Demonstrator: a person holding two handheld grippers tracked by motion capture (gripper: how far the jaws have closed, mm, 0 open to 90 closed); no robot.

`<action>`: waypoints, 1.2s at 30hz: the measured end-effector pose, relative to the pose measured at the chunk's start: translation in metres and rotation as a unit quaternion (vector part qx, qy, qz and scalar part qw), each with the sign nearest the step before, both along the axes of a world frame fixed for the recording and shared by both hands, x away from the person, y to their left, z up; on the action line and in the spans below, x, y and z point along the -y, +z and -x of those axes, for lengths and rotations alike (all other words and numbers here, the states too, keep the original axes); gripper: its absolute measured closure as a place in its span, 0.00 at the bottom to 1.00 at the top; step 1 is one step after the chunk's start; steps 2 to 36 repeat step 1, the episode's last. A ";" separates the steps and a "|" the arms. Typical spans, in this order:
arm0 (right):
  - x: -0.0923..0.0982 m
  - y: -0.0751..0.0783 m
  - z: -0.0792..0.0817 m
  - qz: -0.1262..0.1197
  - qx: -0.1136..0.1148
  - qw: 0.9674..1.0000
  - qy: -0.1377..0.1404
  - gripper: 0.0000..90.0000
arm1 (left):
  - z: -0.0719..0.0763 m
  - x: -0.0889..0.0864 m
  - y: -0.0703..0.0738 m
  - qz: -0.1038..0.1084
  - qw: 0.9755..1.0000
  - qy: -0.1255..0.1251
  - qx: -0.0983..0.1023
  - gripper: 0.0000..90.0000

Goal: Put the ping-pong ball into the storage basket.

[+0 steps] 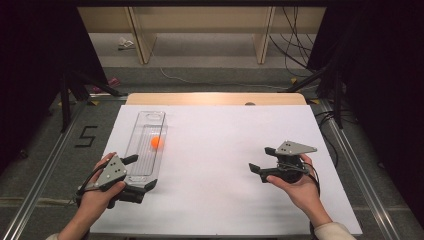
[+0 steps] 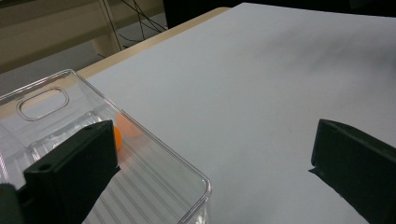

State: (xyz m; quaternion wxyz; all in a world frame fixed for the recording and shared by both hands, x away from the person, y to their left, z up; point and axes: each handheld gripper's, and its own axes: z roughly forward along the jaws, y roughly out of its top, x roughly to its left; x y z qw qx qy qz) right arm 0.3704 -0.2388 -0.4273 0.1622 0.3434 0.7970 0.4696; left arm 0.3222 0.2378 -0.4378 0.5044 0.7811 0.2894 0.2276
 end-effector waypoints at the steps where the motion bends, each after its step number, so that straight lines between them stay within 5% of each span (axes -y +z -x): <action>1: 0.000 0.000 0.000 -0.001 0.000 1.000 0.000 0.18 | 0.000 0.000 0.000 0.001 1.000 0.000 0.000 0.00; 36: 0.000 0.000 0.000 -0.001 0.000 1.000 0.000 0.18 | 0.000 0.000 0.000 0.001 1.000 0.000 0.000 0.00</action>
